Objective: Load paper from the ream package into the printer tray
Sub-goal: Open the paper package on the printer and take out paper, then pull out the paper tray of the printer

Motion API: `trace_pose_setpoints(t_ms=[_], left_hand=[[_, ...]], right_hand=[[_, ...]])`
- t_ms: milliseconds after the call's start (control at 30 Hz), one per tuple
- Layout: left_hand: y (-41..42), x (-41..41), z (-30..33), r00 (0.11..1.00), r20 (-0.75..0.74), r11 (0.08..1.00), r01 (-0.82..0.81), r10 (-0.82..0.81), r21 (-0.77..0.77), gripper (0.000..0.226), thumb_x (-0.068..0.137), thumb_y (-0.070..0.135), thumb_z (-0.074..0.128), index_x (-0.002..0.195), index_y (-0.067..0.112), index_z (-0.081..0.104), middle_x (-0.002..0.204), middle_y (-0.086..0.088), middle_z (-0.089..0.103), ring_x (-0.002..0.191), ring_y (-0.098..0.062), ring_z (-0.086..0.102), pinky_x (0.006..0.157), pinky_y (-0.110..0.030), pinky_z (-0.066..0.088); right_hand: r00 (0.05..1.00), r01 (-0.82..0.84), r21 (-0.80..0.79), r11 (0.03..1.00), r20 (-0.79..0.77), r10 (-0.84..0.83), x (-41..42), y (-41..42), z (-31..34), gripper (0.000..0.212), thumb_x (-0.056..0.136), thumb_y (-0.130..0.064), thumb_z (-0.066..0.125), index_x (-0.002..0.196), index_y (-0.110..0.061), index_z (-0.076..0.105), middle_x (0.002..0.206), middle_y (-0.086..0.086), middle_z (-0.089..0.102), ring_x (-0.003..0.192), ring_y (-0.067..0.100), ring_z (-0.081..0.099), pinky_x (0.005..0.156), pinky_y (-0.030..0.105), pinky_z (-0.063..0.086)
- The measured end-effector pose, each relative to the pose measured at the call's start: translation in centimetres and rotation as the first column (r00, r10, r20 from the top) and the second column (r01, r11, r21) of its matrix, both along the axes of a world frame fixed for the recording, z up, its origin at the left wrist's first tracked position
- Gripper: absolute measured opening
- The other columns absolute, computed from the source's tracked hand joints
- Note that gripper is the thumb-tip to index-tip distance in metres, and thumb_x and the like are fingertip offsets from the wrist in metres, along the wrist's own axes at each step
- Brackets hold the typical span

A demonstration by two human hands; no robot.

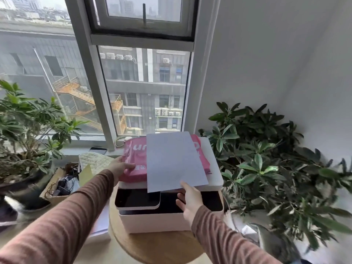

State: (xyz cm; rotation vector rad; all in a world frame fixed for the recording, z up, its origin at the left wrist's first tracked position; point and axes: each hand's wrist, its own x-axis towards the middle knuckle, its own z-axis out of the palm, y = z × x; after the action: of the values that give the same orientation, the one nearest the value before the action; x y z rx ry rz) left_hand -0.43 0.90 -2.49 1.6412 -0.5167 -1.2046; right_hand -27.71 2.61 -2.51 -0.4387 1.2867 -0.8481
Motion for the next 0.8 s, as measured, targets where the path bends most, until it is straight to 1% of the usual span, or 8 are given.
trace_pose_setpoints(t_ms=[67, 167, 267, 400, 533, 600, 700, 800], left_hand=[[-0.9, 0.2, -0.3, 1.0, 0.029, 1.0, 0.004, -0.003, -0.008, 0.078, 0.084, -0.013, 0.067, 0.153, 0.014, 0.04, 0.138, -0.018, 0.057, 0.081, -0.027, 0.065, 0.055, -0.029, 0.059], [-1.9, 0.4, -0.6, 0.994, 0.092, 0.998, 0.058, -0.057, -0.016, 0.074, 0.085, -0.011, 0.066, 0.151, 0.013, 0.042, 0.139, -0.016, 0.058, 0.101, -0.031, 0.064, 0.089, -0.042, 0.055], [-2.4, 0.9, -1.0, 0.988, 0.129, 0.997, 0.083, -0.081, -0.008, 0.076, 0.084, -0.009, 0.069, 0.151, 0.012, 0.042, 0.139, -0.021, 0.059, 0.105, -0.033, 0.064, 0.09, -0.042, 0.054], [-1.7, -0.3, -0.3, 0.972, 0.232, 0.997, 0.038, -0.023, -0.063, 0.082, 0.086, -0.009, 0.07, 0.155, 0.008, 0.03, 0.14, -0.003, 0.047, 0.113, -0.024, 0.055, 0.069, -0.018, 0.053], [-1.1, -0.2, -1.1, 0.949, 0.316, 0.996, 0.032, -0.005, -0.079, 0.091, 0.082, 0.005, 0.078, 0.157, 0.017, 0.027, 0.148, -0.015, 0.051, 0.12, -0.033, 0.061, 0.103, -0.043, 0.051], [-0.7, 0.0, -1.3, 0.934, 0.358, 0.996, 0.038, -0.008, -0.078, 0.089, 0.083, 0.011, 0.079, 0.156, 0.016, 0.028, 0.151, -0.016, 0.049, 0.128, -0.034, 0.055, 0.112, -0.047, 0.043], [0.2, -0.5, -1.7, 0.912, 0.41, 0.992, 0.049, 0.003, -0.115, 0.086, 0.084, 0.014, 0.078, 0.156, 0.014, 0.03, 0.153, -0.016, 0.045, 0.139, -0.032, 0.047, 0.119, -0.046, 0.034], [1.5, -0.6, -2.1, 0.901, 0.433, 0.988, 0.047, 0.021, -0.145, 0.087, 0.084, 0.02, 0.079, 0.155, 0.017, 0.031, 0.15, -0.014, 0.05, 0.131, -0.031, 0.053, 0.115, -0.048, 0.039]], right_hand=[[0.999, -0.018, 0.012, 1.0, 0.046, 0.018, 0.2, 0.2, -0.5, 0.013, 0.093, -0.019, 0.07, 0.095, -0.009, 0.062, 0.083, 0.006, 0.061, 0.068, 0.017, 0.061, 0.049, 0.026, 0.053], [0.993, -0.01, 0.013, 1.0, 0.116, 0.008, 0.7, 0.3, -0.7, 0.015, 0.093, -0.015, 0.071, 0.093, -0.005, 0.06, 0.082, 0.011, 0.065, 0.069, 0.02, 0.066, 0.049, 0.027, 0.057], [0.993, 0.013, -0.008, 1.0, 0.119, -0.012, 1.0, 0.4, -0.7, 0.017, 0.093, -0.017, 0.071, 0.093, -0.006, 0.059, 0.082, 0.011, 0.065, 0.069, 0.02, 0.067, 0.05, 0.027, 0.057], [0.996, 0.031, -0.036, 0.999, 0.087, -0.028, 0.9, 0.2, -1.0, 0.016, 0.096, -0.016, 0.067, 0.089, -0.007, 0.055, 0.081, 0.01, 0.063, 0.068, 0.018, 0.066, 0.048, 0.025, 0.057], [0.996, 0.022, -0.046, 0.999, 0.082, -0.019, 0.8, 0.2, -1.3, 0.017, 0.096, -0.017, 0.067, 0.093, -0.006, 0.054, 0.08, 0.01, 0.063, 0.068, 0.018, 0.067, 0.047, 0.024, 0.056], [0.997, 0.022, -0.051, 0.998, 0.08, -0.017, 0.7, 0.3, -1.2, 0.017, 0.096, -0.017, 0.067, 0.094, -0.007, 0.054, 0.081, 0.01, 0.063, 0.068, 0.018, 0.067, 0.047, 0.024, 0.056], [0.996, 0.023, -0.063, 0.998, 0.083, -0.018, 0.5, 0.3, -1.1, 0.017, 0.095, -0.019, 0.068, 0.094, -0.008, 0.055, 0.082, 0.009, 0.063, 0.068, 0.018, 0.067, 0.048, 0.025, 0.057], [0.996, 0.019, -0.085, 0.996, 0.085, -0.012, 0.3, 0.5, -0.9, 0.022, 0.094, -0.022, 0.07, 0.097, -0.007, 0.053, 0.084, 0.01, 0.062, 0.069, 0.019, 0.067, 0.052, 0.027, 0.059]])
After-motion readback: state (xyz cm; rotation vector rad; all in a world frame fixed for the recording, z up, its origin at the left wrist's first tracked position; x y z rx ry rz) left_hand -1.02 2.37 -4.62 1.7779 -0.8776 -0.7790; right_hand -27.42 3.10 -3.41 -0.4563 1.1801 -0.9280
